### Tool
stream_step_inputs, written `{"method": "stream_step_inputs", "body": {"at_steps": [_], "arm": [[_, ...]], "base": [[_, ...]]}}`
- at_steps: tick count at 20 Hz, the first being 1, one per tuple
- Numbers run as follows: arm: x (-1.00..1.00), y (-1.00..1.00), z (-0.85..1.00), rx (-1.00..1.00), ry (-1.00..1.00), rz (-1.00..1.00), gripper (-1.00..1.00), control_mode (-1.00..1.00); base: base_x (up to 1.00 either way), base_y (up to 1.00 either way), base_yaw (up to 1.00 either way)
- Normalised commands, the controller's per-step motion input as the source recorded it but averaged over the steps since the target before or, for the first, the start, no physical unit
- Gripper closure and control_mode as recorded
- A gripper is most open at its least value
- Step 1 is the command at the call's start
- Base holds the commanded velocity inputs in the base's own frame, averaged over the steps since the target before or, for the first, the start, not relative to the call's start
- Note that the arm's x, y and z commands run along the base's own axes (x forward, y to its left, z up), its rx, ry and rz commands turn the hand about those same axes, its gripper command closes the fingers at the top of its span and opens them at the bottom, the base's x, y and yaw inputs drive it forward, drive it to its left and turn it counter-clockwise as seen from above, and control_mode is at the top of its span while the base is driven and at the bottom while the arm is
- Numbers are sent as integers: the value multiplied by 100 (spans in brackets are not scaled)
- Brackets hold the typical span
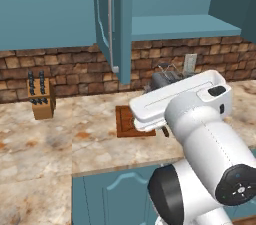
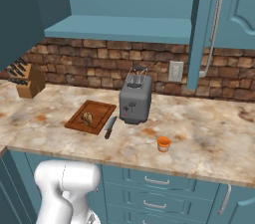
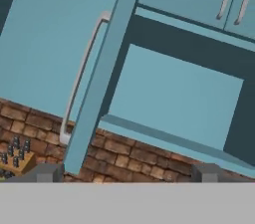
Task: Pick the bread, place it on the cutting board, pick the jam, place it on the counter, and close the cabinet.
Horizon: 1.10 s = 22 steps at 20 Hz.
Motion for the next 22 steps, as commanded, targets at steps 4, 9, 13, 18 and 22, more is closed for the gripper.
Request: {"method": "stream_step_inputs", "body": {"at_steps": [4, 9, 13, 18, 22], "arm": [[0, 19, 0, 0, -19, 0, -100, -100], [0, 19, 0, 0, -18, -2, -100, -100], [1, 28, -1, 0, -15, -9, -100, -100], [11, 31, -4, 0, -13, -12, -100, -100], [24, 28, -3, 0, -12, -14, -100, -100]], "base": [[0, 0, 0], [0, 0, 0], [0, 0, 0], [0, 0, 0], [0, 0, 0]]}}
